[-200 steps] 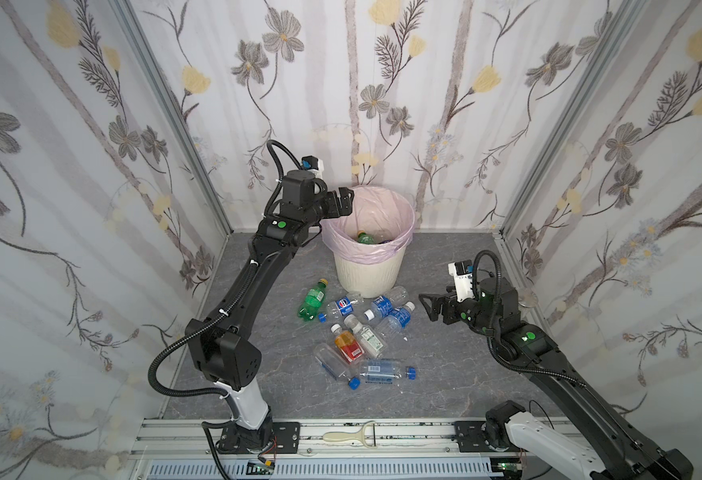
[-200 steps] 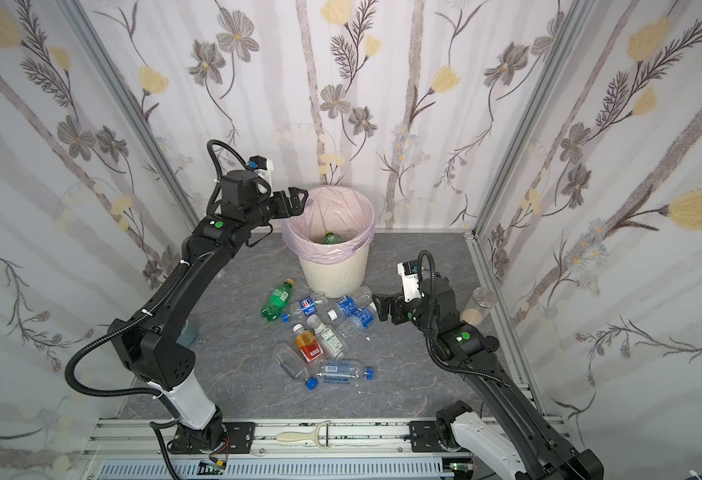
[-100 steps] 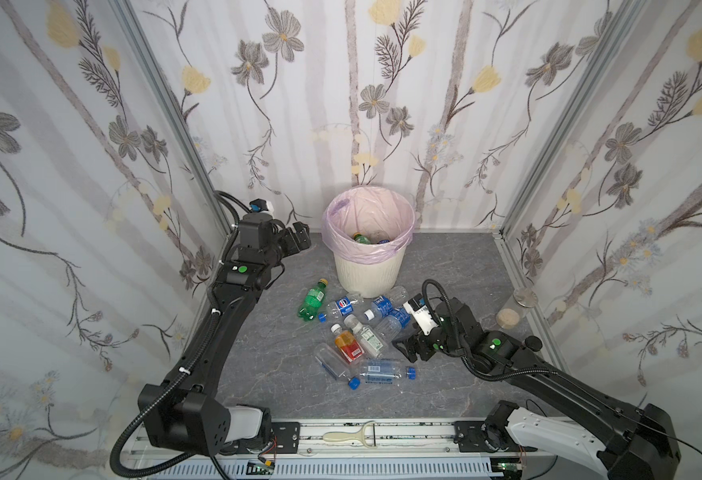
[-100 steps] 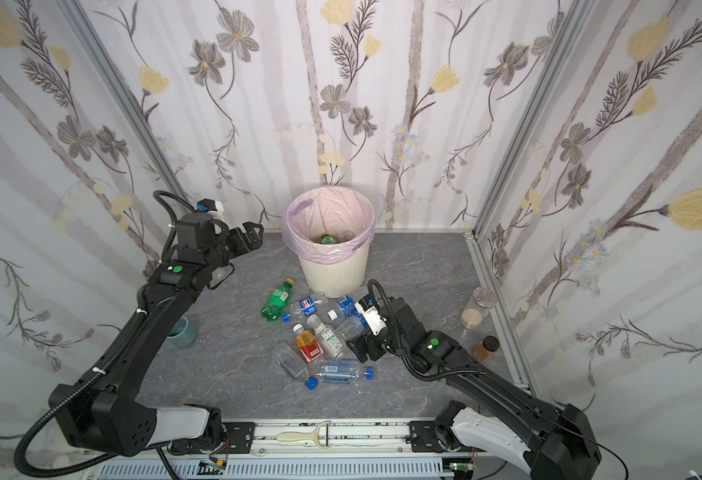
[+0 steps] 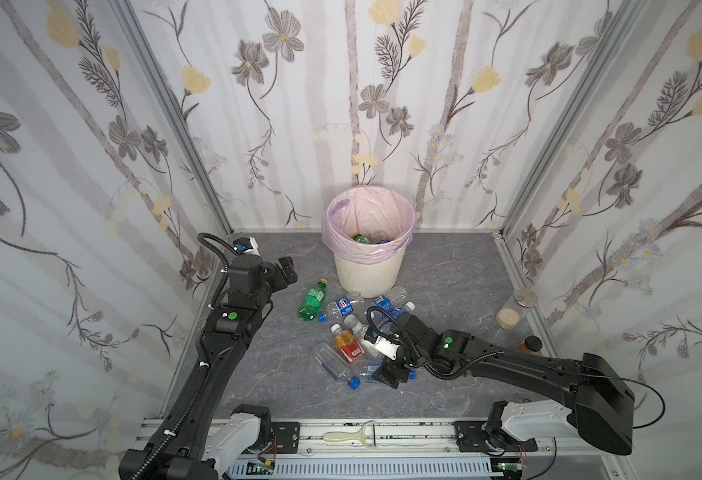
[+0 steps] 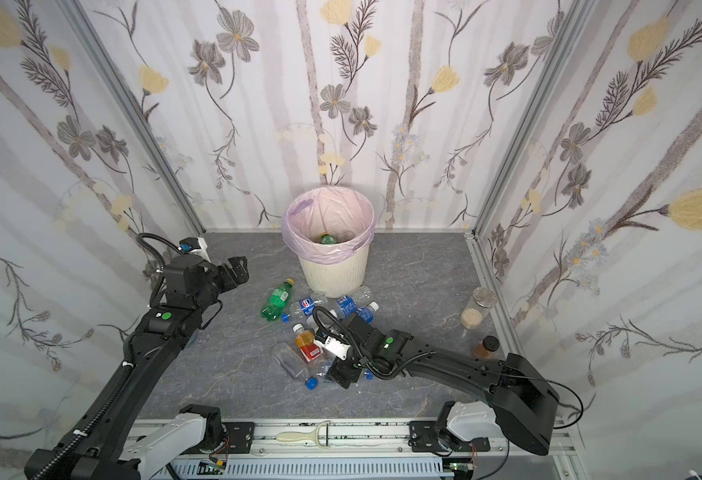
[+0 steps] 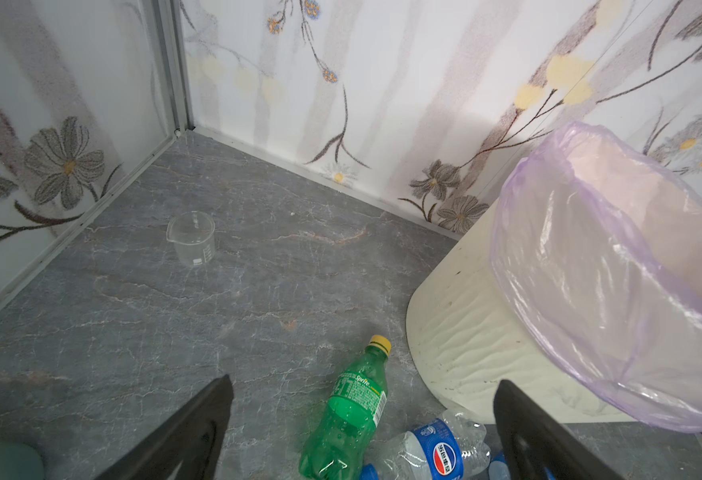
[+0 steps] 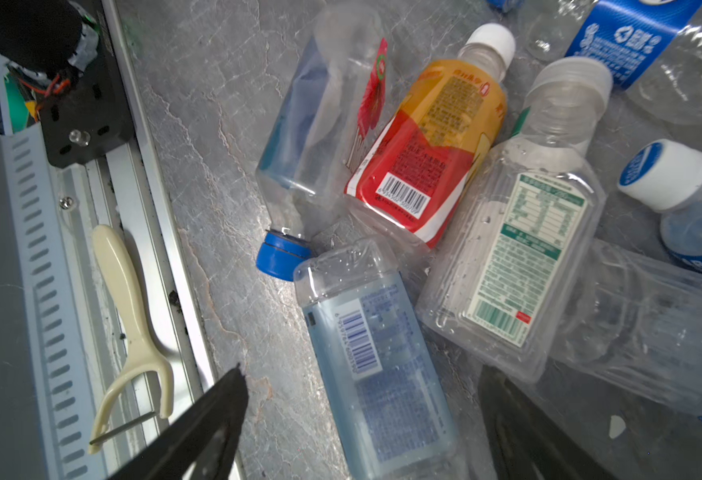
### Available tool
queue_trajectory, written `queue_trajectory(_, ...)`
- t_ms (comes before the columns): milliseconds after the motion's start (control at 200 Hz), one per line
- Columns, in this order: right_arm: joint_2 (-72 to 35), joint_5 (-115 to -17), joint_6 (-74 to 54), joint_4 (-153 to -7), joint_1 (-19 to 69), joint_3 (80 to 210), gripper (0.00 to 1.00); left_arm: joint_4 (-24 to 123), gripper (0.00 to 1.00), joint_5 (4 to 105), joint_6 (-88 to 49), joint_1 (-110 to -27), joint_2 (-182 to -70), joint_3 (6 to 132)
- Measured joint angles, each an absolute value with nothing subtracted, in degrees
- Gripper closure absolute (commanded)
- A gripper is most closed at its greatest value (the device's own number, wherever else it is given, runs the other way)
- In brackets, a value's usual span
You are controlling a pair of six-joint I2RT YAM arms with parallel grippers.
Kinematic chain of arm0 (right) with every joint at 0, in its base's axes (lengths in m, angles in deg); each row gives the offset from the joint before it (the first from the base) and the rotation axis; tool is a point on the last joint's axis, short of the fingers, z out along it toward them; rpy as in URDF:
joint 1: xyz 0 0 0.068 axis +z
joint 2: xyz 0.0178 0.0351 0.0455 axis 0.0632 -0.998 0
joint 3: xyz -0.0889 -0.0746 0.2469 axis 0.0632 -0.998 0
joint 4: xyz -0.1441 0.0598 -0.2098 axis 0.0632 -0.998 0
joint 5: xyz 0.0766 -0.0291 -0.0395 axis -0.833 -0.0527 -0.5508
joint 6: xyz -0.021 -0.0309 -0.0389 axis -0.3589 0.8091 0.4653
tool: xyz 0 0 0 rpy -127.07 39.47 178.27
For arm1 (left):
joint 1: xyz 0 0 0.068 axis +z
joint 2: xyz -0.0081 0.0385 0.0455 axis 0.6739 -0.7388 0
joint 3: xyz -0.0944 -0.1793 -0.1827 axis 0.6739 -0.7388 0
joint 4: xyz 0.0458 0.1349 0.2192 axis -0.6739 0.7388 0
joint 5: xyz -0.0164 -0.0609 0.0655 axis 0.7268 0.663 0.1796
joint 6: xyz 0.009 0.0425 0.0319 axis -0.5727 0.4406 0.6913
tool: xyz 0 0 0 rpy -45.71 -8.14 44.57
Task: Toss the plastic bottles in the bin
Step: 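Grasp a clear light-blue-labelled bottle with the right gripper while the left arm draws back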
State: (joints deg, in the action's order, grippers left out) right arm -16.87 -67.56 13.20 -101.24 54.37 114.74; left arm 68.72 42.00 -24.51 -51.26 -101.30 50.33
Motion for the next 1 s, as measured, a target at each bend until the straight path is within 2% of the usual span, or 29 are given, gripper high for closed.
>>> queue_trajectory(315,-25.6,-64.4,15.4,-104.5,57.7,117.3,0.23,68.6,0.0,40.6,-24.2,-51.1,-97.6,45.9)
queue_trajectory(585,-29.6,-60.8,15.4,-104.5,59.5,118.0,0.39,68.6,0.0,38.3,-24.6,-51.1,-97.8,44.7)
queue_trajectory(680,-29.6,-59.8,15.3,-104.4,59.8,118.1,0.47,68.7,0.0,38.1,-25.2,-51.1,-98.1,44.1)
queue_trajectory(809,-27.4,-58.2,14.7,-104.6,59.9,118.1,0.52,69.1,0.0,37.4,-25.8,-51.1,-97.7,42.6)
queue_trajectory(999,-17.5,-57.6,13.0,-103.9,59.9,118.2,0.53,70.7,0.0,35.9,-26.3,-51.0,-97.4,41.2)
